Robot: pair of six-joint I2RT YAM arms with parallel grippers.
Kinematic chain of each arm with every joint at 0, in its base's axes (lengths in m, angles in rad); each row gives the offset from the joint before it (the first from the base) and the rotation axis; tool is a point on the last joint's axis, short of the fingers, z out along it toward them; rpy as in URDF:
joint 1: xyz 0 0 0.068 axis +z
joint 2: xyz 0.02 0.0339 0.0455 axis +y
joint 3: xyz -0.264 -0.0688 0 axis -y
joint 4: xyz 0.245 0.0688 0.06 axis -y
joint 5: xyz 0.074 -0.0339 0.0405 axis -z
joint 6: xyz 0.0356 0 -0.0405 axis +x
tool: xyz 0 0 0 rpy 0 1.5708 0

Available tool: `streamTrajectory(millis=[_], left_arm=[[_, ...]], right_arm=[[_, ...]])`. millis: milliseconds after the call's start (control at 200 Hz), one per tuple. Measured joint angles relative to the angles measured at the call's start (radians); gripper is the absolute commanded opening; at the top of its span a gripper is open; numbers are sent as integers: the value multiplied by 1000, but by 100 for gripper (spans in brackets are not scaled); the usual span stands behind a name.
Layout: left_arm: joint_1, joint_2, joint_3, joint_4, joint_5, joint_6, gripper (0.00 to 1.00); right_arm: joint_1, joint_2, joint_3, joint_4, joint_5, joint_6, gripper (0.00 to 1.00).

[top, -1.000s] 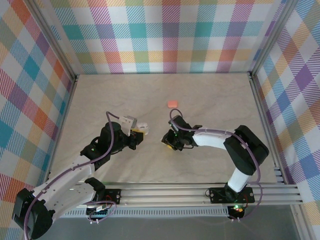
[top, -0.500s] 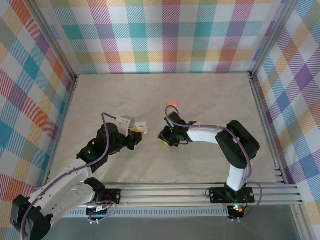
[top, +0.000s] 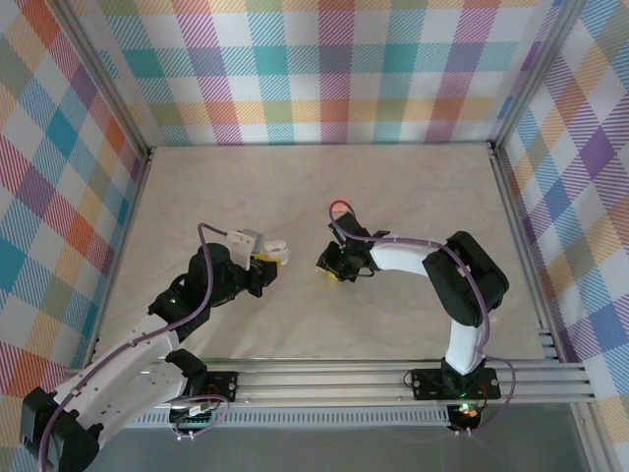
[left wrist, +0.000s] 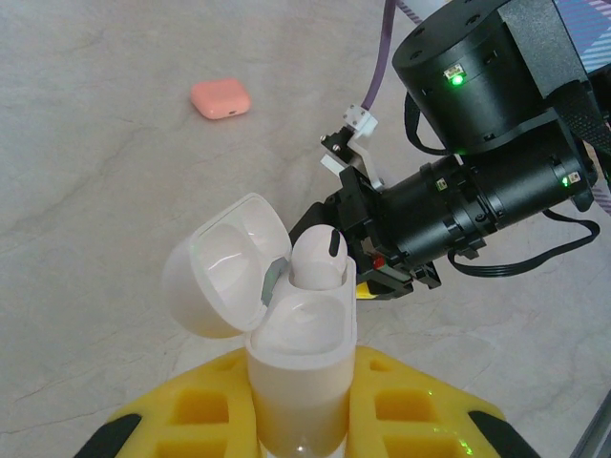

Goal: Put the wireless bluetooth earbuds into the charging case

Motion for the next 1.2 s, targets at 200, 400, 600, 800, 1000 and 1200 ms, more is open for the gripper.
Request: streamTrajectory(millis=[200,400,600,800,1000,1200], left_arm=[[0,0,0,0,0,0,0],[1,0,0,-1,0,0,0],[1,-8,0,-21,-7,0,0],[1,-19,0,-23,-8,1,0],[1,-31,0,-23,-8,4,0],[1,-29,0,-23,-7,8,0]], right_arm=[[-3,15,26,-29,-7,-32,31],[-3,51,99,-72,-15,-90,31],[-3,64,188,-124,-19,-153,31],[-4,92,217,-164,-18,-183,33],[-4,74,196,-185,8,-169,42],[3,24,158,-205,47,-134,42]])
